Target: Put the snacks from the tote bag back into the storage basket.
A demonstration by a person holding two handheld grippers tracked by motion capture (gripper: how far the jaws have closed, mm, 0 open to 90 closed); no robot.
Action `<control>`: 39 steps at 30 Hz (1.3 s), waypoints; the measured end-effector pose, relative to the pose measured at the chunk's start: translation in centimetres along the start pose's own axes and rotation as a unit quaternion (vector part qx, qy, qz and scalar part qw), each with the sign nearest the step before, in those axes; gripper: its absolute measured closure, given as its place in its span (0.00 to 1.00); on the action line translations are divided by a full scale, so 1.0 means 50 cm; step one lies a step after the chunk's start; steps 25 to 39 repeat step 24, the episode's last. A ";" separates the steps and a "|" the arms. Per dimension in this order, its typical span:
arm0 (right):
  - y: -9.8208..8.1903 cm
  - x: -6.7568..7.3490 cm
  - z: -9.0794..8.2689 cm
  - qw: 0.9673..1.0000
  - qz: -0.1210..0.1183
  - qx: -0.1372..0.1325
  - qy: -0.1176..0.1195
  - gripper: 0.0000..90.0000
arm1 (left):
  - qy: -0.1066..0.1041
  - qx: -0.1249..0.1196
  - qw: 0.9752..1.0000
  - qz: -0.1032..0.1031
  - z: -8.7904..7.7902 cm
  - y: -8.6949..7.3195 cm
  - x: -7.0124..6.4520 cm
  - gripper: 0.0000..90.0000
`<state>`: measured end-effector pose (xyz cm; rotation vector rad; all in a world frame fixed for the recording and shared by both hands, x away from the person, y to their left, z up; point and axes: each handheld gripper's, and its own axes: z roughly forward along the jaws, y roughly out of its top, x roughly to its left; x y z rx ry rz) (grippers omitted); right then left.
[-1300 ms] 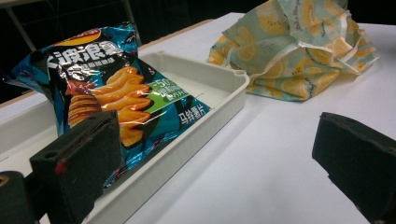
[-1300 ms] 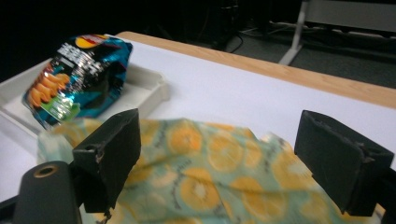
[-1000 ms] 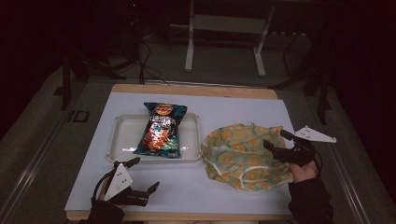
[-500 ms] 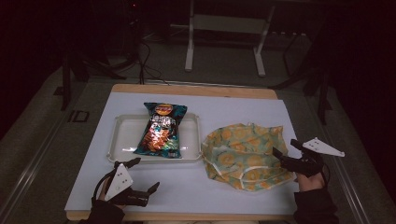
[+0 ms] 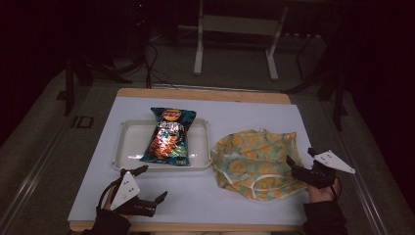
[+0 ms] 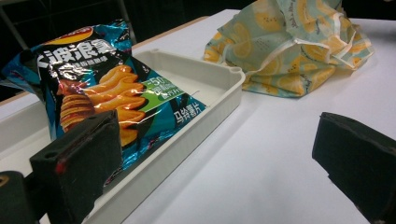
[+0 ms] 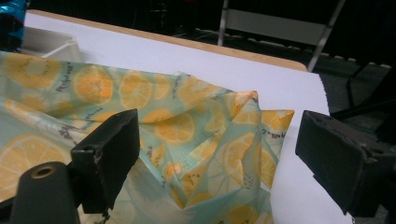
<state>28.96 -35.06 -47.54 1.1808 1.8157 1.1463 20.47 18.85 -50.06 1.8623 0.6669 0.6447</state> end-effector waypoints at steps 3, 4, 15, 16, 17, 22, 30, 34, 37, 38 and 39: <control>-0.006 0.003 0.004 1.000 -0.005 -0.006 -0.012 0.14 | -0.001 0.001 1.000 0.000 0.000 0.000 0.000 0.02; -0.009 0.004 0.005 1.000 -0.006 -0.009 -0.017 0.14 | -0.001 0.000 1.000 0.000 0.001 0.000 0.000 0.02; -0.021 0.004 0.010 0.999 0.000 -0.020 -0.049 0.14 | -0.002 0.000 1.000 0.002 0.002 0.000 0.000 0.02; -0.020 0.005 0.009 0.998 0.003 -0.020 -0.052 0.14 | -0.001 0.000 1.000 0.002 0.002 0.000 0.000 0.02; -0.019 0.005 0.009 0.998 0.005 -0.022 -0.051 0.14 | -0.001 0.000 1.000 0.001 0.001 0.000 0.001 0.02; -0.021 0.007 0.012 0.998 0.005 -0.024 -0.051 0.14 | -0.002 0.001 1.000 0.002 0.001 0.000 -0.001 0.02; -0.022 0.006 0.013 0.998 0.006 -0.024 -0.053 0.14 | -0.003 0.001 1.000 0.001 0.001 0.000 0.000 0.02; -0.022 0.006 0.013 0.998 0.006 -0.024 -0.053 0.14 | -0.003 0.001 1.000 0.001 0.001 0.000 0.000 0.02; -0.022 0.006 0.013 0.998 0.006 -0.024 -0.053 0.14 | -0.003 0.001 1.000 0.001 0.001 0.000 0.000 0.02; -0.022 0.006 0.013 0.998 0.006 -0.024 -0.053 0.14 | -0.003 0.001 1.000 0.001 0.001 0.000 0.000 0.02; -0.022 0.006 0.013 0.998 0.006 -0.024 -0.053 0.14 | -0.003 0.001 1.000 0.001 0.001 0.000 0.000 0.02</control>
